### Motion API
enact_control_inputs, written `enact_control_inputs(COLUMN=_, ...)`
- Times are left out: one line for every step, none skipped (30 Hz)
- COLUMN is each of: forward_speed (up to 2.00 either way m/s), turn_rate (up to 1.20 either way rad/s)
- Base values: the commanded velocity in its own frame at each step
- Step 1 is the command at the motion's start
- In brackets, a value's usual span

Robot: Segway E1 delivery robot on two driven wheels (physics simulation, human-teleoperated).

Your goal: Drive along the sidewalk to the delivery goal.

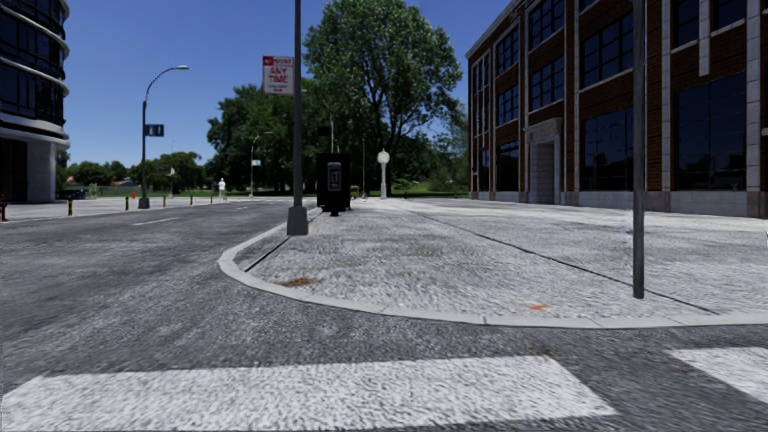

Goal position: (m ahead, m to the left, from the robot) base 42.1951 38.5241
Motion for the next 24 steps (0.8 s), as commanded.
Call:
enact_control_inputs(forward_speed=2.0, turn_rate=-0.29)
enact_control_inputs(forward_speed=2.0, turn_rate=-0.29)
enact_control_inputs(forward_speed=2.0, turn_rate=-0.29)
enact_control_inputs(forward_speed=2.0, turn_rate=-0.29)
enact_control_inputs(forward_speed=2.0, turn_rate=-0.29)
enact_control_inputs(forward_speed=2.0, turn_rate=-0.29)
enact_control_inputs(forward_speed=2.0, turn_rate=-0.29)
enact_control_inputs(forward_speed=2.0, turn_rate=-0.29)
enact_control_inputs(forward_speed=2.0, turn_rate=-0.29)
enact_control_inputs(forward_speed=2.0, turn_rate=-0.29)
enact_control_inputs(forward_speed=2.0, turn_rate=-0.29)
enact_control_inputs(forward_speed=2.0, turn_rate=-0.29)
enact_control_inputs(forward_speed=2.0, turn_rate=-0.29)
enact_control_inputs(forward_speed=2.0, turn_rate=-0.29)
enact_control_inputs(forward_speed=2.0, turn_rate=-0.29)
enact_control_inputs(forward_speed=2.0, turn_rate=-0.29)
enact_control_inputs(forward_speed=2.0, turn_rate=-0.29)
enact_control_inputs(forward_speed=2.0, turn_rate=-0.29)
enact_control_inputs(forward_speed=2.0, turn_rate=-0.29)
enact_control_inputs(forward_speed=2.0, turn_rate=-0.29)
enact_control_inputs(forward_speed=2.0, turn_rate=-0.17)
enact_control_inputs(forward_speed=2.0, turn_rate=-0.06)
enact_control_inputs(forward_speed=2.0, turn_rate=-0.01)
enact_control_inputs(forward_speed=1.98, turn_rate=0.0)
